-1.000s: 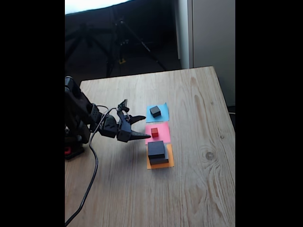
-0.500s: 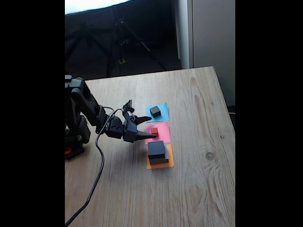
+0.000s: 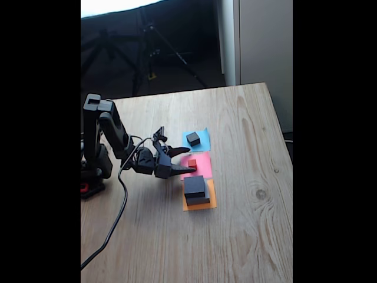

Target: Tower of hanoi

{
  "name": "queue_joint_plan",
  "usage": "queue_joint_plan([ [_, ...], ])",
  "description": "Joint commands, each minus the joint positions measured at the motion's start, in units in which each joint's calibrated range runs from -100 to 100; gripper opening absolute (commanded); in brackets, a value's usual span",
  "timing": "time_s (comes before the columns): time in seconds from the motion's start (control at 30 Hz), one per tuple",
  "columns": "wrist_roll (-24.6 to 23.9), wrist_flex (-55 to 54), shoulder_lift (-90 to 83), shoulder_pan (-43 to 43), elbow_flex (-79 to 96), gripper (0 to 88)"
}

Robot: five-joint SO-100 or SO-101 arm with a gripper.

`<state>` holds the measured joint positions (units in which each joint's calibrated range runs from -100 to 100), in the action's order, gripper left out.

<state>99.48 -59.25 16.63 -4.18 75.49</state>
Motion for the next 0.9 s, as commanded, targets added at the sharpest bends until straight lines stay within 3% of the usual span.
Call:
queue_joint_plan([
  [0.0, 0.5, -2.0, 1.2, 0.6, -2.3, 28.1],
  [0.87, 0.5, -3.2, 2.2, 1.6, -1.2, 15.5],
])
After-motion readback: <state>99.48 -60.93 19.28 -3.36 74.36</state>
